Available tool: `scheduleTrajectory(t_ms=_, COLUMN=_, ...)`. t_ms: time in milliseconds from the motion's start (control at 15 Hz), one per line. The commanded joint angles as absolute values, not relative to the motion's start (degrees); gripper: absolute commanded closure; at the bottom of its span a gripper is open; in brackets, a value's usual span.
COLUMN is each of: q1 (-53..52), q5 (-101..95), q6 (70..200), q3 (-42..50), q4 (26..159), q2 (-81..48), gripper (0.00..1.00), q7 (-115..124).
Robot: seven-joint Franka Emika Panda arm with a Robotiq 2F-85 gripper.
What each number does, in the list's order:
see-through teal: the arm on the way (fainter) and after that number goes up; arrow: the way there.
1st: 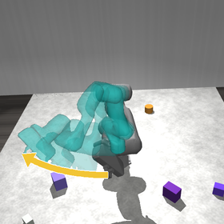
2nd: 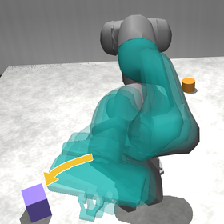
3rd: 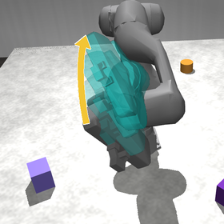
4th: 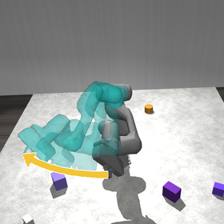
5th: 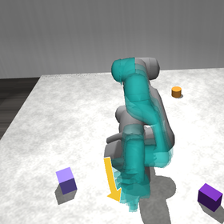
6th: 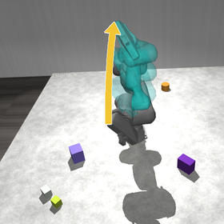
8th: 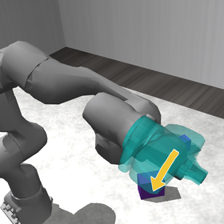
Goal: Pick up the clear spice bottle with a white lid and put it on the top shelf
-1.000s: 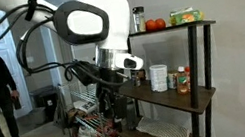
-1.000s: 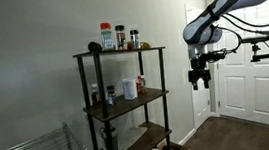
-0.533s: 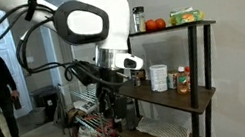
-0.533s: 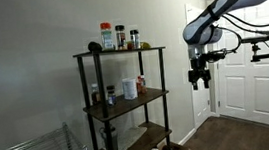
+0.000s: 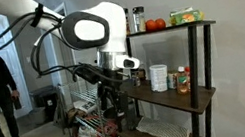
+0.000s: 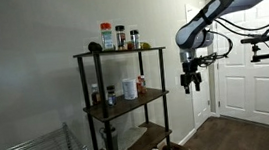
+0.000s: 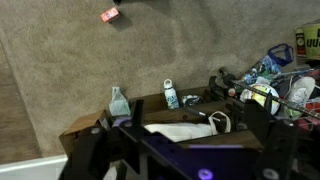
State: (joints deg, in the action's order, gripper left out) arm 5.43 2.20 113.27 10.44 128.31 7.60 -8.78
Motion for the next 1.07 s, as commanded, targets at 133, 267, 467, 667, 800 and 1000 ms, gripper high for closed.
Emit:
scheduleTrajectory(t_ms=133, q1=3.0, q5=3.8, q6=128.4, q3=6.0, q4=121.4, q2=-2.5, gripper=0.0, q7=-11.5)
scheduleTrajectory(t_ms=267, q1=3.5, q5=6.8, q6=133.9, q3=5.6, q4=118.0, q2=-5.9, gripper=0.0, q7=-14.1)
scheduleTrajectory(t_ms=467, q1=5.6, q5=15.4, q6=141.9, q3=4.6, q4=113.5, q2=-10.1, gripper=0.0, q7=-21.7)
scheduleTrajectory(t_ms=667, q1=8.4, q5=24.1, q6=145.5, q3=2.2, q4=109.5, q2=-13.3, gripper=0.0, q7=-29.5)
scheduleTrajectory(t_ms=800, q1=10.1, q5=27.8, q6=146.2, q3=0.6, q4=107.3, q2=-14.9, gripper=0.0, q7=-33.2)
scheduleTrajectory(t_ms=1000, q1=12.1, q5=30.8, q6=145.7, q3=-1.1, q4=104.2, q2=-17.0, gripper=0.0, q7=-35.9)
